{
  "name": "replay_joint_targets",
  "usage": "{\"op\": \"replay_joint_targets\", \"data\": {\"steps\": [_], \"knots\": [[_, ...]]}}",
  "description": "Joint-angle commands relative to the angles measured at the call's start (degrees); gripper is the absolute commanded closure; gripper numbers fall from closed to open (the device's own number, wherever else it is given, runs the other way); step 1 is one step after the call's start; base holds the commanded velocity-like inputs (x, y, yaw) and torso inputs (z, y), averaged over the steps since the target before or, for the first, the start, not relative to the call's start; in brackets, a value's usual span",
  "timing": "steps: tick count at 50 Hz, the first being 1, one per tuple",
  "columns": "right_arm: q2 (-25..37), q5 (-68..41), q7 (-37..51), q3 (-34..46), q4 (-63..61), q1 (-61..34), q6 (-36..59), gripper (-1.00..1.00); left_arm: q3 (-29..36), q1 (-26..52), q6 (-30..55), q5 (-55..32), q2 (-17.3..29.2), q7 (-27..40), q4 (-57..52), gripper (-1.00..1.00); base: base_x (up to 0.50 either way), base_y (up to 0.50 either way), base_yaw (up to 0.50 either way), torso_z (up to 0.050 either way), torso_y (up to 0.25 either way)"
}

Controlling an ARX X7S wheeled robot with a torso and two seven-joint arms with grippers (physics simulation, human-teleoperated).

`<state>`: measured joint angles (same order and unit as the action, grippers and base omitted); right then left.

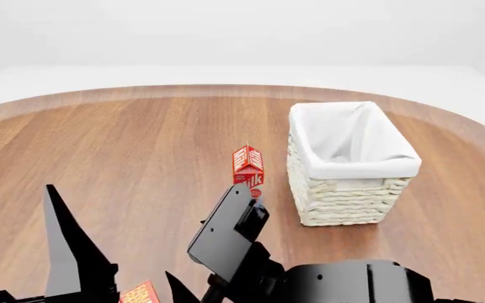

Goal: Pick up the cream cheese box and the butter, and put them in the basket.

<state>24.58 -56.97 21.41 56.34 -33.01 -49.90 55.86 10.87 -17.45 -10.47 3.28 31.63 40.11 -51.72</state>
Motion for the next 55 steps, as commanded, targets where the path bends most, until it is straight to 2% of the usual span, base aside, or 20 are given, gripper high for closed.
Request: {"op": "replay_joint_targets", "data": {"steps": [1,22,55], "knots": [[-1.6,1.5,-2.1,-1.4,2.8,2.0,-3.0,-1.00,-1.6,-0.8,-2.0,1.1,-0.8,-0.6,-0.4,-1.00,0.00,0.00,0.00,0.000,0.000],[-3.5,-1.7,1.1,-3.5,1.2,5.6,-5.2,-1.00,-1.9,-1.4,-3.2,1.4,-0.8,-0.4,-0.1,-1.00,0.00,0.00,0.00,0.000,0.000],[-4.9,-0.5,4.8,-4.4,0.0,12.6,-11.5,-1.00,-2.3,-1.7,-3.0,1.0,-0.6,-0.5,-0.9,-1.00,0.00,0.00,0.00,0.000,0.000]]}}
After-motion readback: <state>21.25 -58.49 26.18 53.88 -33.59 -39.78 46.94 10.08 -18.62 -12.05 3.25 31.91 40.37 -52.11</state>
